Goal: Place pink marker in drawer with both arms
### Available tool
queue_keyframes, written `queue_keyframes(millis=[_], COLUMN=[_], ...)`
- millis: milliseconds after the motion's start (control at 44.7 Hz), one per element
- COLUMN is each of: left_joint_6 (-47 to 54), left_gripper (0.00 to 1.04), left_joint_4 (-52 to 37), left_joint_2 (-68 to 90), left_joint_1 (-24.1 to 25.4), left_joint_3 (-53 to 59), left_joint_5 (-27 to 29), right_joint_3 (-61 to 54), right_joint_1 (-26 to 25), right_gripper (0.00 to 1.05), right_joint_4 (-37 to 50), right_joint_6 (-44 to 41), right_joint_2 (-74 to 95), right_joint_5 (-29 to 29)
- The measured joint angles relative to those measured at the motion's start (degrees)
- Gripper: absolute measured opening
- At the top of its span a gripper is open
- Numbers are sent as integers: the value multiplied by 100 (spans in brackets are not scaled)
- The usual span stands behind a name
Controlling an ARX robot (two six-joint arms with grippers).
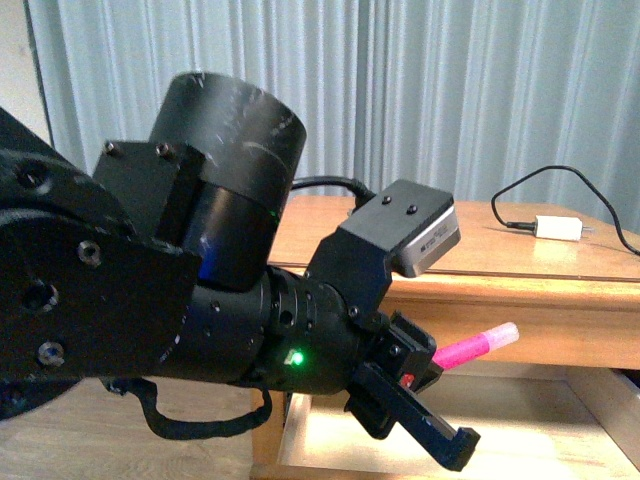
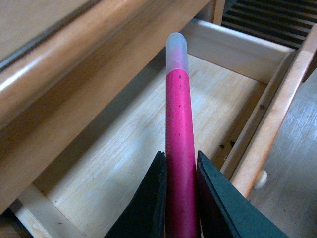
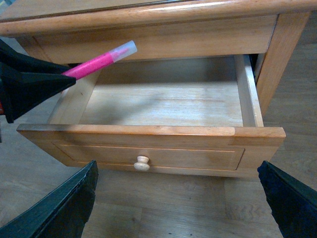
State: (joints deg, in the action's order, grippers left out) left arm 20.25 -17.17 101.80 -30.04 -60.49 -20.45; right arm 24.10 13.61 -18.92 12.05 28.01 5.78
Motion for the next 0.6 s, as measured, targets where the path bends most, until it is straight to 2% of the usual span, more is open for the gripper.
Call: queue_keyframes(millis=[291,403,604], left_joint_6=[-225,-302,-673], left_gripper=[16,36,63], left_joint_4=[-345,-461,-678], left_joint_2=[476,485,326], left_joint_1=[-42,-44,24], left_joint_3=[-90,-92,-7], left_joint_5=[339,391,675], right_joint_3=[0,0,0], right_joint_1=[0,0,0], right_gripper=[96,96,96], right_joint_4=[0,0,0], right_joint_6=[0,0,0], right_joint_2=[0,0,0], right_joint_5=[0,0,0])
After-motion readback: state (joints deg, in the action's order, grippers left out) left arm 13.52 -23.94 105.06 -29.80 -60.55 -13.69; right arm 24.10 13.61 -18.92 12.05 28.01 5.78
